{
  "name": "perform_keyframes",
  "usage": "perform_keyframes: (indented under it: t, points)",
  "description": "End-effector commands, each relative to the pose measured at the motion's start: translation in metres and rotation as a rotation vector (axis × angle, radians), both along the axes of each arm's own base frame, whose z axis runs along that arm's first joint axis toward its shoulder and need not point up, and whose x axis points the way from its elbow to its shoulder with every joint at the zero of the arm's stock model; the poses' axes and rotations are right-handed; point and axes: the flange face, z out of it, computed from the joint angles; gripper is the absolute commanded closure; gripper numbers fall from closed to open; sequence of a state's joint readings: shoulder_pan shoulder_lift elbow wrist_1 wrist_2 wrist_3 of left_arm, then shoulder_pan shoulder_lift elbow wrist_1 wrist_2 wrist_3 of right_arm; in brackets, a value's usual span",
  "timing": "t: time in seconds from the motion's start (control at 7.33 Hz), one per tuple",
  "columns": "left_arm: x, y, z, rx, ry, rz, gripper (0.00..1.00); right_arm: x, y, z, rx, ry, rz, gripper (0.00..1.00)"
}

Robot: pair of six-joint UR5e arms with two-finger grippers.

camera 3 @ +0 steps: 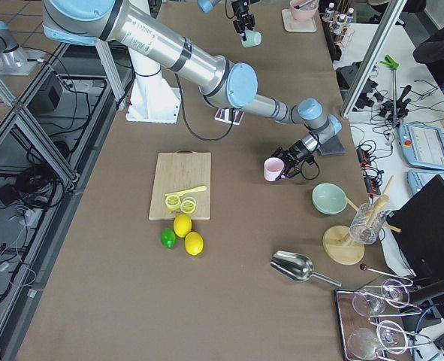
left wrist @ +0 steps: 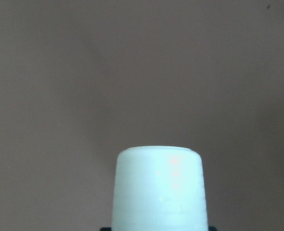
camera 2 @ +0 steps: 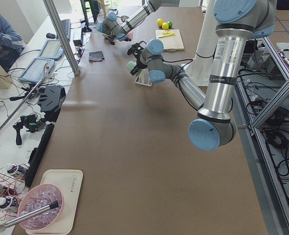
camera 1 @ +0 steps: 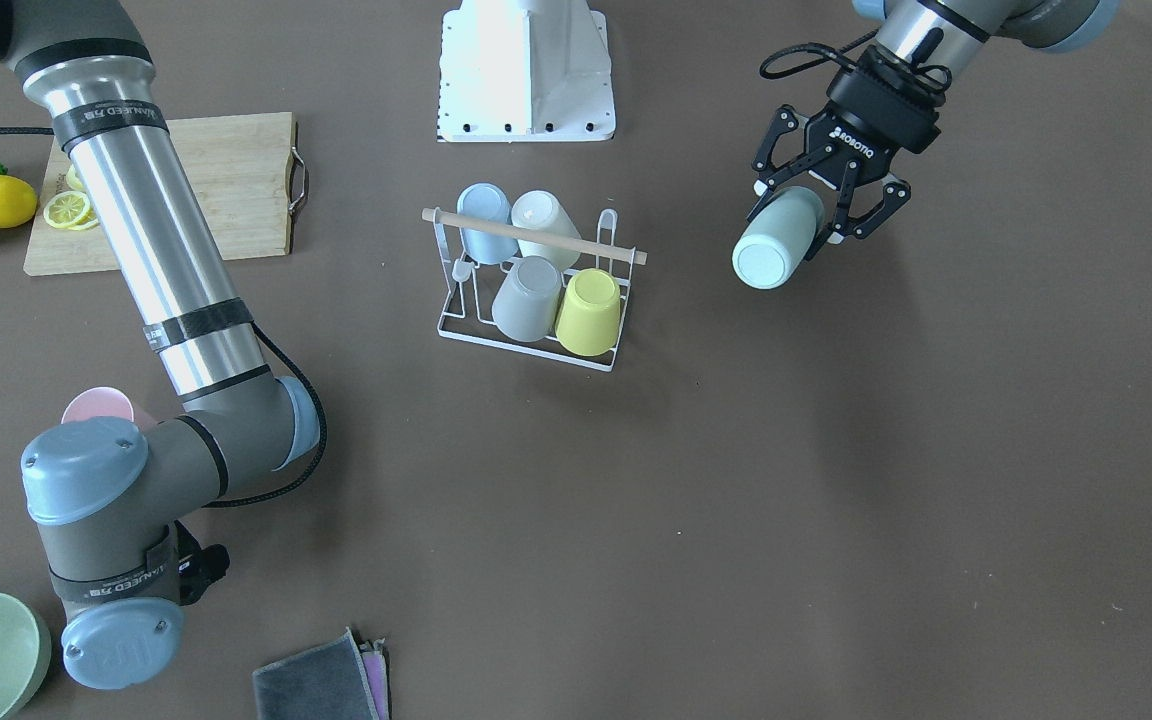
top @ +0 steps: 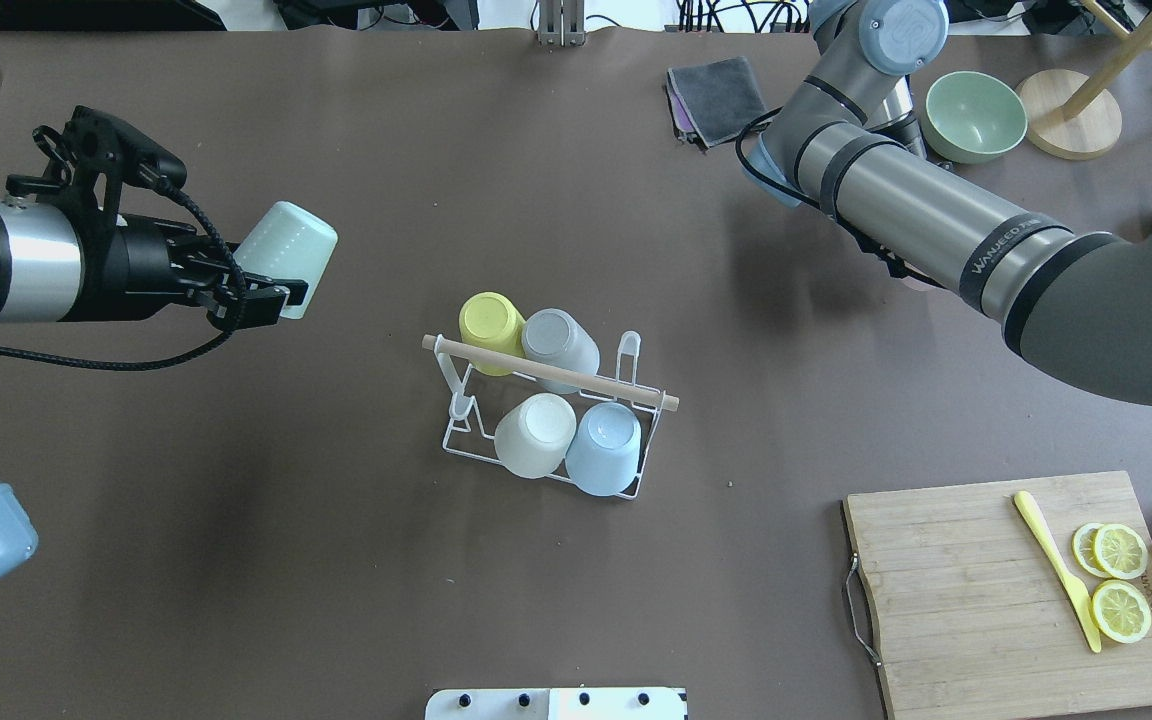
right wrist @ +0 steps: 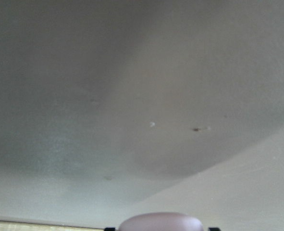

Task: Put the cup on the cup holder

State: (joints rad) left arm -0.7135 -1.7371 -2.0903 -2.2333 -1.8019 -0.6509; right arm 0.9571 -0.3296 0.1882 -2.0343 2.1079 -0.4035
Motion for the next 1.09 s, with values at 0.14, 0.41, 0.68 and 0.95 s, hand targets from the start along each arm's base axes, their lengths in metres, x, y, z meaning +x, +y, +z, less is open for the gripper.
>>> perform_keyframes:
  t: [0.14,0.41,0.68,0.95]
  points:
    - [0.068,0.069,-0.024,0.167,0.138,-0.223,0.78,0.005,-0.017,-0.033,0.04,-0.033,0.027,1.0]
    - [0.076,0.104,-0.035,0.302,0.2,-0.354,0.78,0.01,-0.027,-0.069,0.083,-0.06,0.042,1.0]
    - [0.088,0.122,-0.027,0.306,0.232,-0.44,0.78,0.034,-0.04,-0.101,0.156,-0.104,0.078,1.0]
    - [0.122,0.154,-0.018,0.273,0.241,-0.515,0.78,0.047,-0.035,-0.114,0.24,-0.155,0.105,1.0]
